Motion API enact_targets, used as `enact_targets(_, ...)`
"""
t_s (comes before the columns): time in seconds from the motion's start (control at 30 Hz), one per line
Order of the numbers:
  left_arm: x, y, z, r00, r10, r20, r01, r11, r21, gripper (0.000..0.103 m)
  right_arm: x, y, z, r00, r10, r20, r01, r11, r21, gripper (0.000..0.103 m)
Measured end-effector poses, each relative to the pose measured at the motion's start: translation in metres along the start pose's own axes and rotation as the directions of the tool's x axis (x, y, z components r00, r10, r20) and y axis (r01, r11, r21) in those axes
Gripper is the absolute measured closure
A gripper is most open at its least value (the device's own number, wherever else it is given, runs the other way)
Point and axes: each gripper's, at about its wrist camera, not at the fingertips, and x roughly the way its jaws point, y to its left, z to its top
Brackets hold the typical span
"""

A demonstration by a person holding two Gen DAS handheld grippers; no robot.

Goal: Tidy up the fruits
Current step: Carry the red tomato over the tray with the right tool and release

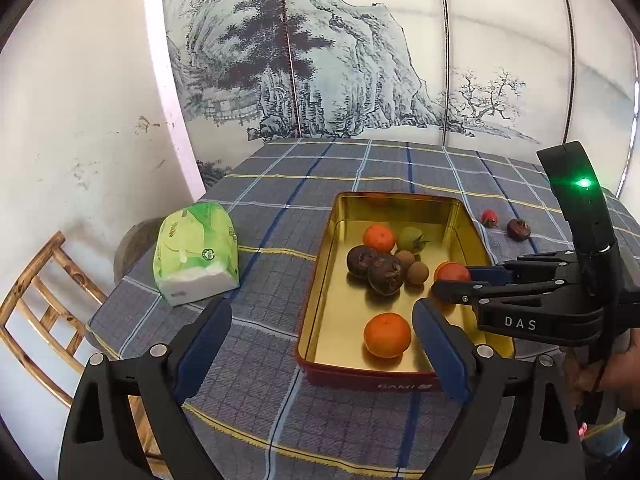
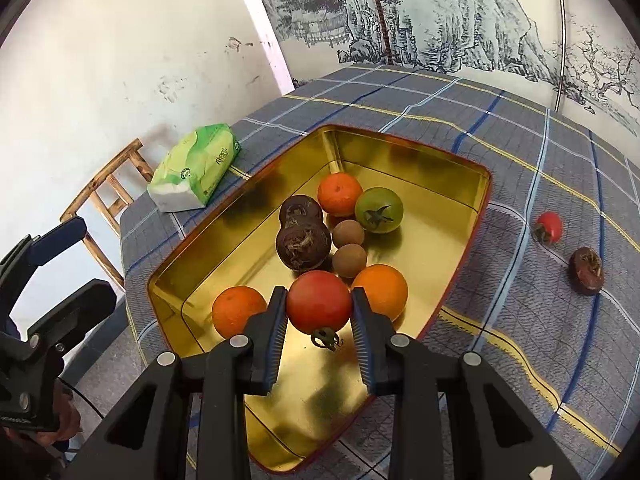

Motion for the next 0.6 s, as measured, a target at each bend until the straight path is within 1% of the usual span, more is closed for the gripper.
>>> enact_targets(0.6,0.007,0.014,-0.008,1.000,0.017,-0.022,-0.017,1.000,-0.018,0.008,0.010,0.008,0.003,1.000,-0.022,-0.020,0.022,1.000,-0.007,0.074)
